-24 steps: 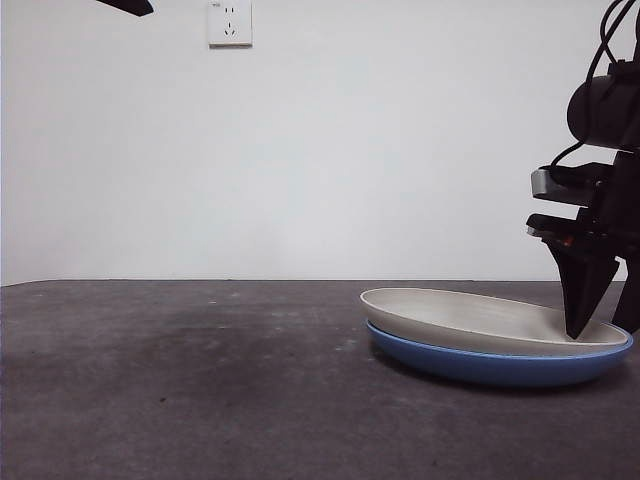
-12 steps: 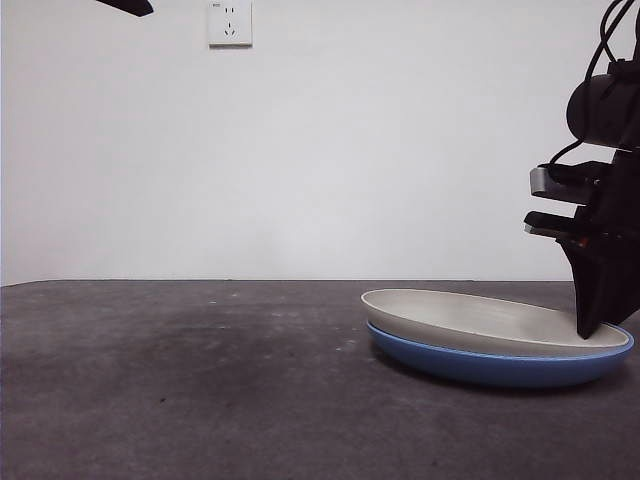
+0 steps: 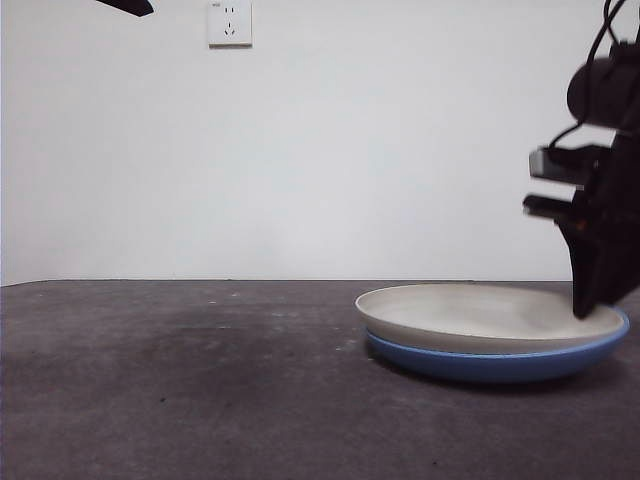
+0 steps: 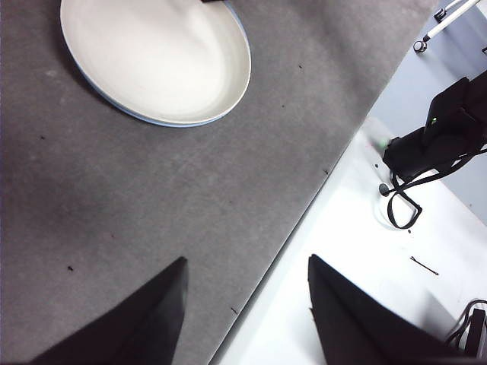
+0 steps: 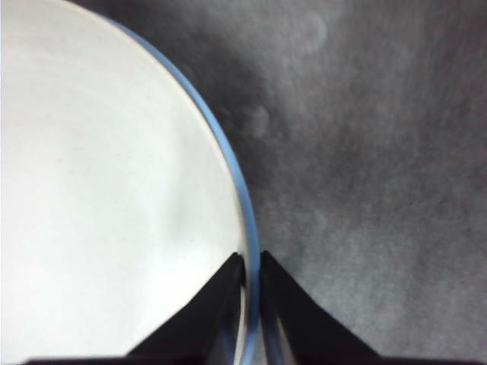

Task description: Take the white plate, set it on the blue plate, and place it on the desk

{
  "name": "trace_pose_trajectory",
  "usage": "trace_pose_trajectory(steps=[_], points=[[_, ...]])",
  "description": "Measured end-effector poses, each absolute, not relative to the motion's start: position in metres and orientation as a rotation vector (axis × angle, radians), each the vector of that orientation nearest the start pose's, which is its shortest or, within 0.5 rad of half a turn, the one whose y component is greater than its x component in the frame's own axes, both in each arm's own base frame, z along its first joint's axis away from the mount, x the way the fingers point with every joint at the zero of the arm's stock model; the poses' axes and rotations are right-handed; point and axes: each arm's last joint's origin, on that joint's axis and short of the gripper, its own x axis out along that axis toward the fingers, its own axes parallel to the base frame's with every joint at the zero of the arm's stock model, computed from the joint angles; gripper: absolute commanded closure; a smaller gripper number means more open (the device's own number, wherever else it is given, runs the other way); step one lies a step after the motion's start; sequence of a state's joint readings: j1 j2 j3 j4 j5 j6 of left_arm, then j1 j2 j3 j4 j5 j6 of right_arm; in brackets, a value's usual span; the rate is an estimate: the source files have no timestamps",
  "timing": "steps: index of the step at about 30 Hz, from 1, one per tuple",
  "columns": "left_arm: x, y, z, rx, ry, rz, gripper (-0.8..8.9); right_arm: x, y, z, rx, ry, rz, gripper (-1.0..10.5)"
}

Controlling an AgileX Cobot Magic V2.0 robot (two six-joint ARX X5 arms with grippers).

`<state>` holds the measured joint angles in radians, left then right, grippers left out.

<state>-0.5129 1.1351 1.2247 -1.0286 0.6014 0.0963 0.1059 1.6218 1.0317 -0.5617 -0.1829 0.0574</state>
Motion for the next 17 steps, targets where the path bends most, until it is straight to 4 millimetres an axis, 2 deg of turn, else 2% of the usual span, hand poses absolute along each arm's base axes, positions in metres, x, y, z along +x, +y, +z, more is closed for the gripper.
trace_pose_trajectory(steps=[9, 17], points=[[0.167, -0.113, 0.351, 0.036, 0.935, -1.074, 5.64, 0.291, 0.039, 0.233, 0.148, 1.027, 0.283, 9.3], [0.167, -0.113, 0.351, 0.036, 0.935, -1.074, 5.64, 0.284, 0.055, 0.242, 0.158, 1.004, 0.328, 9.3]])
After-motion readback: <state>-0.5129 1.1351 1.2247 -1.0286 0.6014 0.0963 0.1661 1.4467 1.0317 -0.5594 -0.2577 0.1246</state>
